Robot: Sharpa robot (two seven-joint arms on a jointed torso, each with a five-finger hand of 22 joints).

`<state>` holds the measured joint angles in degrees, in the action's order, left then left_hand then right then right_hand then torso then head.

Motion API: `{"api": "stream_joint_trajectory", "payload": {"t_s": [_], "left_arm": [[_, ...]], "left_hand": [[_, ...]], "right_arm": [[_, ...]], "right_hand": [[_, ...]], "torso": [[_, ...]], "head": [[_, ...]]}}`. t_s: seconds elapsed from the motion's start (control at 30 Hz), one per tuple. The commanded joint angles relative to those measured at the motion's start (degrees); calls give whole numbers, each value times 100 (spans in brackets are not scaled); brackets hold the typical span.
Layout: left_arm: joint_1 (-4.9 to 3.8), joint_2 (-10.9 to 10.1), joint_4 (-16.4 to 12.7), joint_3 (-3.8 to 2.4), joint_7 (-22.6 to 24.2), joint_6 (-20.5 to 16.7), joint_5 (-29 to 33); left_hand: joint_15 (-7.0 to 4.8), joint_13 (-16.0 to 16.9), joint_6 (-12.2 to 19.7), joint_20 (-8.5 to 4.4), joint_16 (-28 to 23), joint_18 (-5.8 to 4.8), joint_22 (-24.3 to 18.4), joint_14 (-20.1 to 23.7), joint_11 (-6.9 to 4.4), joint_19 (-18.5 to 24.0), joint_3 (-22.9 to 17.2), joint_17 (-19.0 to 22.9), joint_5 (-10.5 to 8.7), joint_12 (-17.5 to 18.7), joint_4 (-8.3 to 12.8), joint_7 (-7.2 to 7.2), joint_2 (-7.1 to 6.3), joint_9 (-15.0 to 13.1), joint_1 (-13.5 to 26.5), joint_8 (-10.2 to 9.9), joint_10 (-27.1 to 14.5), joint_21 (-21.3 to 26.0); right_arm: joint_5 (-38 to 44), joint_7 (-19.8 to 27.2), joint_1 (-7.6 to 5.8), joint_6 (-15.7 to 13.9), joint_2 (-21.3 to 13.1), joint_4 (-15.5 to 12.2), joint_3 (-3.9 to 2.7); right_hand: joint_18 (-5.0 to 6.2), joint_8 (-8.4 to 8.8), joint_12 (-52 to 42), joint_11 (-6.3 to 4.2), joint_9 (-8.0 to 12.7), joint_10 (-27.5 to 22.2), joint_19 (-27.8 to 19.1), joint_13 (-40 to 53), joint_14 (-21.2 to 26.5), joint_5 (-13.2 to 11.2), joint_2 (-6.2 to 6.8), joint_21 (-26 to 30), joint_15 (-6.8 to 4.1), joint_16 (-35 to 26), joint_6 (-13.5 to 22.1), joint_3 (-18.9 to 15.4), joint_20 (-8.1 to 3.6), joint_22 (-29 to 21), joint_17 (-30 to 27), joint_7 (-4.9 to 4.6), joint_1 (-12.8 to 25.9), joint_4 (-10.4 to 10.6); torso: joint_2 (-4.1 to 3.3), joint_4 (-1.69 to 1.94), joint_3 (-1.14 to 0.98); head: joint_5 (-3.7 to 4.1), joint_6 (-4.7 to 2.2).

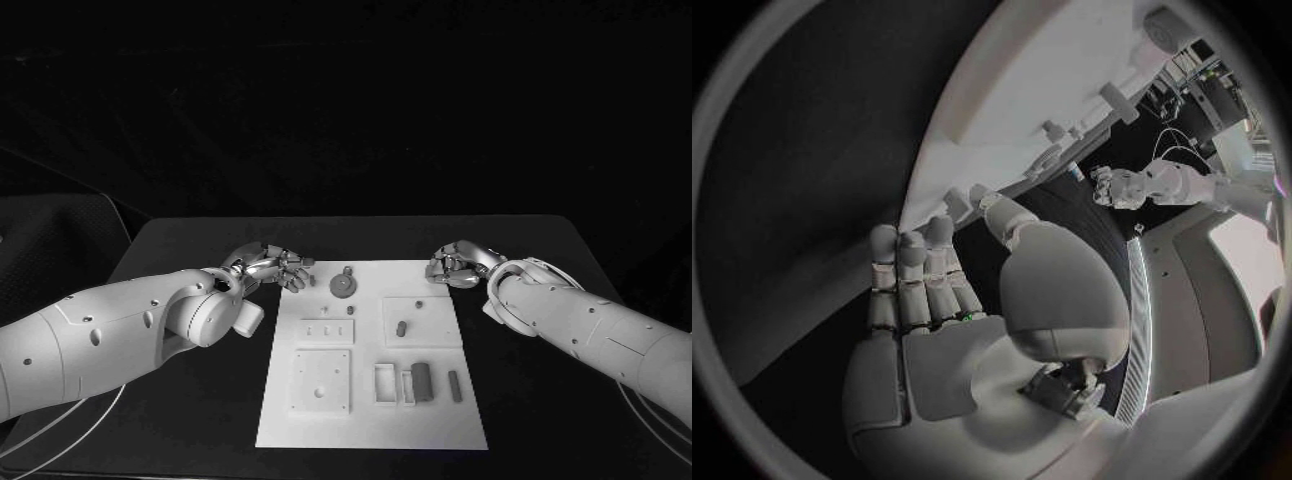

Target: Assemble the parts on the task board

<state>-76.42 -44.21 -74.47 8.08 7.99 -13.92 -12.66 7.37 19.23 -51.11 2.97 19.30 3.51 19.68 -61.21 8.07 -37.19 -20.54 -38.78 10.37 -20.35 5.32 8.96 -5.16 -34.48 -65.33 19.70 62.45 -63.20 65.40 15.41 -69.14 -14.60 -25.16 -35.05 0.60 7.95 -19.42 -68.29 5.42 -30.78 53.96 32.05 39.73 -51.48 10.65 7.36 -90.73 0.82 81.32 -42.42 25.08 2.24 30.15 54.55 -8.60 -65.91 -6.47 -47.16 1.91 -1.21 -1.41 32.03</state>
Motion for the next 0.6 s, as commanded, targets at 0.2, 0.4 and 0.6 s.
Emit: {"api": "stream_joint_trajectory", "payload": {"t_s": [0.2, 0.4, 0.6], "left_arm": [[-11, 3, -21, -6, 67, 23, -26], [-12, 6, -19, -6, 60, 19, -28], [-12, 4, -22, -6, 62, 30, -28]], "left_hand": [[8, -6, -1, -6, -14, 104, 5, 3, 13, -19, 1, -8, 19, 16, 33, 11, -36, 4, -27, -4, -16, -4], [9, -6, 0, -6, -15, 103, 5, 5, 13, -18, 1, -8, 19, 16, 34, 11, -37, 4, -28, -4, -17, -4], [9, -7, 1, -6, -16, 103, 5, 6, 13, -17, 1, -8, 19, 17, 35, 11, -38, 4, -30, -5, -18, -3]], "right_arm": [[48, -12, 2, 66, 32, -10, 5], [53, -25, 1, 77, 44, -8, 7], [61, -30, 1, 77, 57, -6, 10]], "right_hand": [[-88, -16, -44, -25, -6, 9, 15, 8, -23, -12, -51, -44, 7, 27, -52, 18, -10, 9, 9, 10, 13, 10], [-87, -17, -48, -26, -7, 13, 18, 9, -27, -12, -50, -47, 7, 32, -55, 19, -11, 10, 11, 11, 12, 10], [-87, -18, -52, -27, -8, 15, 21, 10, -30, -13, -49, -50, 7, 35, -55, 19, -11, 11, 12, 13, 13, 10]], "torso": [[-5, -4, -5], [-4, -3, -4], [-4, -5, -7]], "head": [[-8, 21], [-13, 36], [-24, 47]]}}
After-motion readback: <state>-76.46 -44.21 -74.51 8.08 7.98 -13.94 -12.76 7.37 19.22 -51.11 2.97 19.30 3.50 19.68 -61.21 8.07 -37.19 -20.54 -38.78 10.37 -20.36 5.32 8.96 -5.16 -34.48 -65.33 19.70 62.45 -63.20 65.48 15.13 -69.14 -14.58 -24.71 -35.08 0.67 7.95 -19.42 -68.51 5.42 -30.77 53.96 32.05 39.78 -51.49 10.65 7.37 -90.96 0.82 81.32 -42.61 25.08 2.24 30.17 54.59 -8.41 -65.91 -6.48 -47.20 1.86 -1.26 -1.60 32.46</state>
